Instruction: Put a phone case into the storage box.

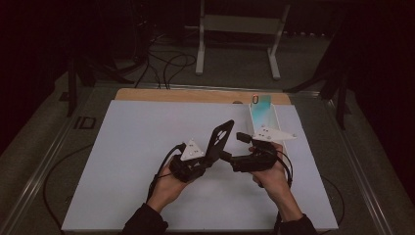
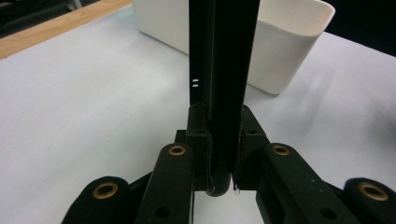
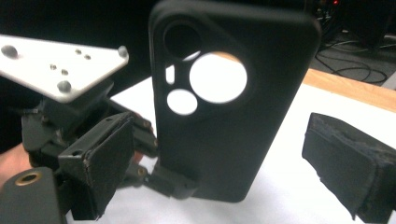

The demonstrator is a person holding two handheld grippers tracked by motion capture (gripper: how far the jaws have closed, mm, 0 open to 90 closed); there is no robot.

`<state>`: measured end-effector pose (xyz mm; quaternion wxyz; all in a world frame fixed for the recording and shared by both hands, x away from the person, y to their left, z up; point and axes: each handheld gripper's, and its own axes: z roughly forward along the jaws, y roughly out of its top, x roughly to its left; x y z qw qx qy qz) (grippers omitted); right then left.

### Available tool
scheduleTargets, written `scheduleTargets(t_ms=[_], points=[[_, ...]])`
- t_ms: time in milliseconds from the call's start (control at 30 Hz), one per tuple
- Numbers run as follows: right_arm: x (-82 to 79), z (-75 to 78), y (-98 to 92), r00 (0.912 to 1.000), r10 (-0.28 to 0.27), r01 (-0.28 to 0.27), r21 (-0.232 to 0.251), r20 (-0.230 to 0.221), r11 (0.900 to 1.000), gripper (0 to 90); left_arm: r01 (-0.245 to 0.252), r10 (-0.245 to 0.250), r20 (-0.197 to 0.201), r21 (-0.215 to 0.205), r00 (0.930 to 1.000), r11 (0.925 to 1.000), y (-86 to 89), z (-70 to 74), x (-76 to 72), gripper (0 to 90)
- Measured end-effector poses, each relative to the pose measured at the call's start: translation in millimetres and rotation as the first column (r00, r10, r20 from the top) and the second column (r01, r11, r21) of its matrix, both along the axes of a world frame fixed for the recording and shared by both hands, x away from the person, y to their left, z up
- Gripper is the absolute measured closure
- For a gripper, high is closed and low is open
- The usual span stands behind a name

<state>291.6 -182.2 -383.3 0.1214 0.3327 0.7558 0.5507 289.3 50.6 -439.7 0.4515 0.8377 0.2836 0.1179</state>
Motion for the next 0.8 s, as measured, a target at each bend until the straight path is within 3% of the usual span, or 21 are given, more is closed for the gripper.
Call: scheduleTargets(t_ms=[433, 800], points=[[2.5, 6.4, 3.7, 0.9974, -0.071, 0.071, 0.044, -0.008, 0.996, 14.0, 0.024, -0.025, 0.008, 0.007, 0.9997, 0.9997, -9.6, -3.1, -8.4, 80.7], [7.1, 2.1, 4.1, 0.9971, -0.063, 0.067, 0.089, -0.044, 0.994, 9.8, 0.055, -0.055, 0.025, -0.009, 0.9982, 0.9984, -13.1, -3.3, -15.0, 81.0]])
